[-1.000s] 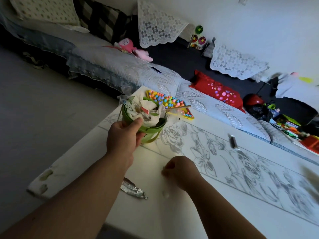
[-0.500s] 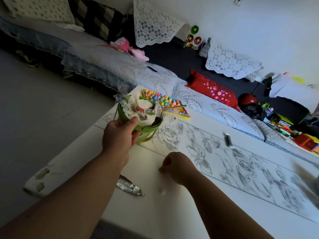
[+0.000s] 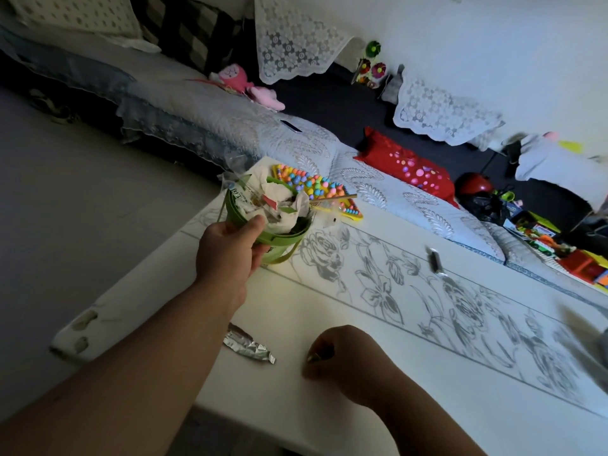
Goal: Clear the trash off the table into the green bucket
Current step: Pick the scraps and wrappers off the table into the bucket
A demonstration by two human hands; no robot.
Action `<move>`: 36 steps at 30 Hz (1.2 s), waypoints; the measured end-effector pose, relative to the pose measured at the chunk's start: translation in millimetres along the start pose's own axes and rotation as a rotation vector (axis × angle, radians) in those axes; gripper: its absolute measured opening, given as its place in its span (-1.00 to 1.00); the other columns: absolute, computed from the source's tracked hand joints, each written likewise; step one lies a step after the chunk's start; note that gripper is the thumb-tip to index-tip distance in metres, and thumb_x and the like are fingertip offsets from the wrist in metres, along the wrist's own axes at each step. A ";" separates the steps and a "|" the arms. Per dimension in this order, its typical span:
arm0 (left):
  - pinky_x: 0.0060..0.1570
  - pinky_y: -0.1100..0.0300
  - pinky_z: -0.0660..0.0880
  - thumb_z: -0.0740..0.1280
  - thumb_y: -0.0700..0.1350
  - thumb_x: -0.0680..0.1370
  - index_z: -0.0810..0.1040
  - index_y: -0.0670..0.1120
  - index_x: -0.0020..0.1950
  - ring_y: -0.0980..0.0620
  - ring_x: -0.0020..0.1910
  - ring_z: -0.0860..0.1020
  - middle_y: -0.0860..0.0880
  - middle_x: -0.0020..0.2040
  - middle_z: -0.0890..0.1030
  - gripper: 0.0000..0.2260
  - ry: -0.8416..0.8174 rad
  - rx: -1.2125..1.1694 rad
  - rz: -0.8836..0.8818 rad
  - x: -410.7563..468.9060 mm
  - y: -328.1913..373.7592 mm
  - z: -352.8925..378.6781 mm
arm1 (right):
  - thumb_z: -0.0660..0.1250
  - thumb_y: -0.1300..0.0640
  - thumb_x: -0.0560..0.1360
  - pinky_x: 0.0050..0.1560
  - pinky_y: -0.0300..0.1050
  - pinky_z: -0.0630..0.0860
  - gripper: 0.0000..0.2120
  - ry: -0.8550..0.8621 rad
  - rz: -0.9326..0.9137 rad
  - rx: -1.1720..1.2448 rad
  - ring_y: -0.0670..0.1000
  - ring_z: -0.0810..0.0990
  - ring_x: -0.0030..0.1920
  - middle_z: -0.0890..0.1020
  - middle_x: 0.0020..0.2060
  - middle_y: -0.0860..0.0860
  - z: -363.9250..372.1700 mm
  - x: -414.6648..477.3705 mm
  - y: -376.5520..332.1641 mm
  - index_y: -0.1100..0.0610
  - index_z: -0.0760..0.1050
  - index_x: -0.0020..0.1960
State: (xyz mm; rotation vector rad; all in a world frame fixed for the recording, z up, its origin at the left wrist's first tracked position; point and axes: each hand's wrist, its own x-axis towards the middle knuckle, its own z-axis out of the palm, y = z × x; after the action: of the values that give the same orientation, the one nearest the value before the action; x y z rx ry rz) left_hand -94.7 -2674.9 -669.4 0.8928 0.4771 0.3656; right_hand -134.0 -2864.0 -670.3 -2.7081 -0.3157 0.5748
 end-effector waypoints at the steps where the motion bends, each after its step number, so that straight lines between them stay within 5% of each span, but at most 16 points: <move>1: -0.44 0.34 0.48 0.43 -0.04 0.47 0.55 -0.09 0.08 0.13 -0.29 0.63 -0.05 -0.05 0.65 -0.76 -0.001 -0.002 0.000 -0.7 0.2 -0.4 | 0.46 0.09 0.38 -0.39 -0.41 0.32 -0.90 -0.013 0.004 -0.002 -0.21 0.43 -0.34 0.49 -0.36 -0.15 0.0 -0.2 -0.4 -0.04 0.54 -0.21; 4: -0.42 0.33 0.50 0.43 -0.04 0.47 0.56 -0.08 0.05 0.12 -0.27 0.64 -0.04 -0.05 0.65 -0.78 -0.003 -0.007 -0.002 -1.7 -0.1 -0.4 | 0.46 0.08 0.38 -0.38 -0.40 0.37 -0.85 0.026 0.009 0.061 -0.21 0.46 -0.36 0.53 -0.36 -0.13 -2.0 -1.1 -3.7 -0.06 0.51 -0.29; 10: -0.38 0.31 0.52 0.44 -0.04 0.46 0.54 -0.05 -0.02 0.07 -0.17 0.65 -0.04 -0.03 0.65 -0.83 0.002 -0.008 -0.009 -2.9 -1.5 2.5 | 0.48 0.04 0.38 -0.30 -0.23 0.45 -0.87 0.509 -0.129 0.296 -0.07 0.53 -0.35 0.60 -0.33 -0.07 -61.3 23.0 -51.1 -0.01 0.53 -0.22; 15: -0.30 0.25 0.54 0.44 -0.06 0.46 0.53 -0.08 -0.01 0.04 -0.15 0.64 -0.09 -0.02 0.64 -0.82 -0.004 -0.021 -0.008 -2.0 -0.7 3.6 | 0.47 0.04 0.39 -0.33 -0.19 0.42 -0.88 0.527 -0.266 0.096 -0.04 0.53 -0.31 0.58 -0.34 -0.05 -102.3 58.0 -102.4 0.06 0.59 -0.15; 19: -0.25 0.22 0.55 0.44 -0.07 0.45 0.54 -0.11 0.04 0.02 -0.14 0.64 -0.10 -0.01 0.65 -0.77 -0.009 -0.034 -0.024 0.1 1.9 4.4 | 0.48 0.01 0.38 -0.34 -0.38 0.41 -0.66 0.449 -0.275 -0.037 -0.09 0.55 -0.25 0.66 -0.05 -0.03 -110.1 75.5 -118.0 0.05 0.61 0.13; 21: -0.24 0.20 0.56 0.45 -0.06 0.45 0.54 -0.12 0.06 0.01 -0.14 0.65 -0.11 -0.01 0.65 -0.75 -0.004 -0.041 -0.035 2.7 3.7 2.3 | 0.49 0.00 0.37 -0.18 -0.31 0.46 -0.63 0.462 -0.271 -0.015 -0.07 0.58 -0.16 0.67 0.03 -0.03 -112.6 76.5 -120.0 0.04 0.60 0.16; 25: -0.29 0.25 0.58 0.46 -0.06 0.45 0.55 -0.14 0.07 0.05 -0.20 0.64 -0.11 -0.01 0.66 -0.73 0.015 -0.072 -0.036 8.4 10.2 -3.3 | 0.46 -0.05 0.39 -0.26 -0.27 0.41 -0.69 0.606 -0.262 0.101 -0.15 0.52 -0.32 0.62 -0.25 -0.13 -99.5 52.3 -108.3 -0.02 0.60 0.11; 28: -0.37 0.31 0.55 0.44 -0.06 0.46 0.57 -0.13 0.04 0.10 -0.23 0.64 -0.08 -0.05 0.66 -0.78 0.033 -0.094 -0.023 10.7 16.7 -6.7 | 0.44 -0.14 0.37 -0.26 -0.33 0.39 -0.57 0.425 -0.230 0.049 -0.21 0.52 -0.33 0.57 -0.32 -0.18 -55.6 22.9 -91.8 -0.10 0.52 0.21; 32: -0.47 0.37 0.48 0.42 -0.07 0.48 0.57 -0.12 0.04 0.13 -0.30 0.60 -0.05 -0.10 0.64 -0.80 0.038 -0.093 -0.005 8.9 21.5 -10.4 | 0.43 -0.28 0.31 0.09 -0.25 0.45 -0.30 0.054 -0.207 -0.136 -0.09 0.54 0.08 0.52 0.16 -0.06 11.5 2.5 -74.8 -0.17 0.33 0.40; 36: -0.46 0.35 0.49 0.42 -0.04 0.48 0.57 -0.09 0.05 0.12 -0.26 0.62 -0.04 -0.07 0.65 -0.79 0.047 -0.061 0.005 7.2 20.7 -14.8 | 0.29 -0.17 0.47 0.11 -0.19 0.46 -0.65 0.128 -0.241 -0.119 -0.01 0.54 0.11 0.46 0.01 -0.03 39.5 7.6 -60.5 -0.16 0.49 0.23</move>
State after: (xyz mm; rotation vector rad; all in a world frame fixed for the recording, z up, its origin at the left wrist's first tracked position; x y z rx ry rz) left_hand -98.8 -2649.8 -662.2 0.8280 0.5052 0.4041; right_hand -152.7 -2795.0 -683.5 -2.7480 -0.6489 0.3218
